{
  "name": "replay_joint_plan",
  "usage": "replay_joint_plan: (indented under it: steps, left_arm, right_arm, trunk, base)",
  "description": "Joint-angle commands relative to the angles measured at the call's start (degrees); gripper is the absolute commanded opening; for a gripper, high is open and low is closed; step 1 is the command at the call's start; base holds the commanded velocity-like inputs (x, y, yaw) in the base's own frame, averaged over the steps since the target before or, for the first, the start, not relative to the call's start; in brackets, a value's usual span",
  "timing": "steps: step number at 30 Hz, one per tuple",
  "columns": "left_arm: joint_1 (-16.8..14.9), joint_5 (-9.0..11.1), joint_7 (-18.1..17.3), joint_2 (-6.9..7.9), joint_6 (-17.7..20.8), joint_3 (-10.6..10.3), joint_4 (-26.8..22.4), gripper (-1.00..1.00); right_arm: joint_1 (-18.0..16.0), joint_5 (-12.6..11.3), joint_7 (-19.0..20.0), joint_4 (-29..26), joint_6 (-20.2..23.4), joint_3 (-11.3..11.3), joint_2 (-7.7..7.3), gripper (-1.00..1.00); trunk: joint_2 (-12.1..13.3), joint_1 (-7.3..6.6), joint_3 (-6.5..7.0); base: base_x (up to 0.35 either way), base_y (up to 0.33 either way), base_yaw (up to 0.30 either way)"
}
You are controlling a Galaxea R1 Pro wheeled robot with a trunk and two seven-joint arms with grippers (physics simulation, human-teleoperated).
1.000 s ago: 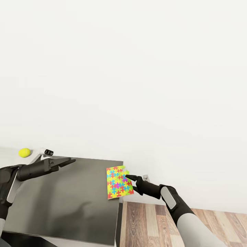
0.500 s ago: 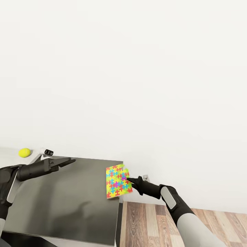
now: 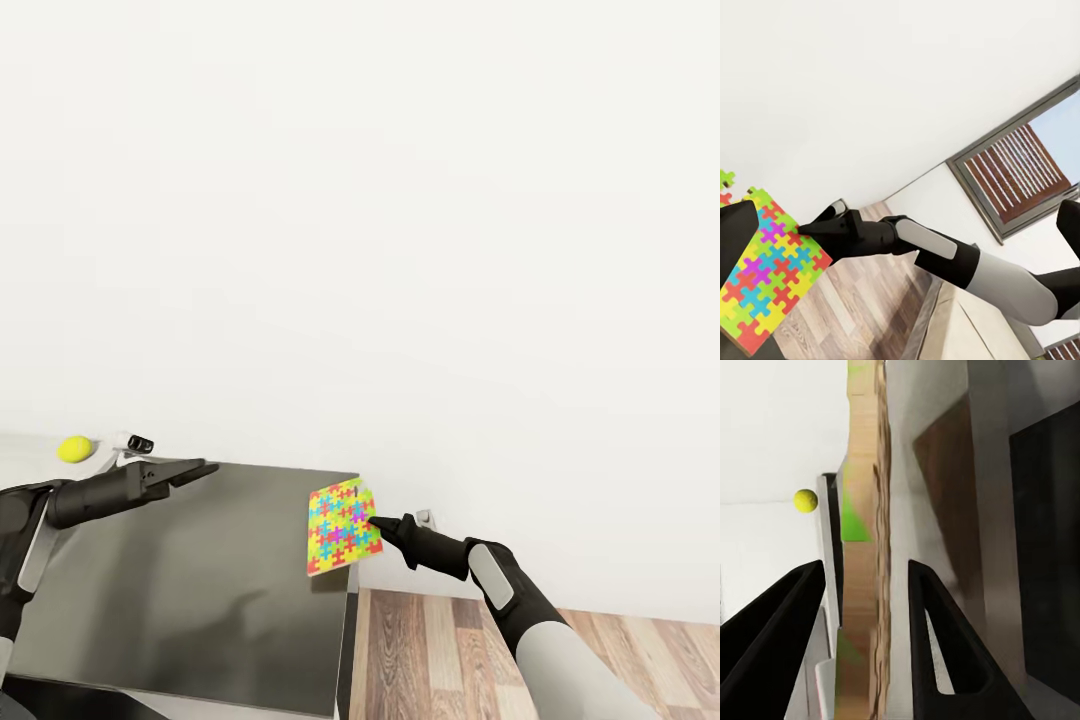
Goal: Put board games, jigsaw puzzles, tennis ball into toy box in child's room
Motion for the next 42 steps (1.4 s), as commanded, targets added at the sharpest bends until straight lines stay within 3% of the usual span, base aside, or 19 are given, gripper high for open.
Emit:
replay_joint_plan:
  steps: [1,15,24,42]
  left_arm:
    - [0.0,0.0,-0.2,0.02,0.6,0.0,0.0,1.00]
    - [-0.1,-0.1,-0.2,-0.01,1.0,0.0,0.0,1.00]
    - [-0.3,-0.4,-0.2,-0.06,1.1,-0.4,0.0,1.00]
    - [-0.4,-0.6,-0.2,-0.17,1.1,-0.4,0.2,1.00]
  right_arm:
    - [0.0,0.1,0.1,0.0,0.3,-0.4,0.09,-1.00]
    - [0.0,0.0,0.0,-0.1,0.5,-0.4,-0.08,-1.00]
    - [0.0,-0.1,0.5,-0.3,0.5,-0.5,-2.78,-1.00]
    - [0.2,-0.6,1.0,-0.6,0.1,-0.7,-2.95,-1.00]
  trunk:
    - [0.4,-0.22,0.13]
    - [6.0,-3.30,2.64]
    - [9.6,-5.28,4.26]
    - [16.8,-9.23,7.49]
  base:
    - [0.000,0.000,0.000]
    - [0.000,0.000,0.000]
    - [-0.100,0.000,0.000]
    - [-0.017,0.000,0.000]
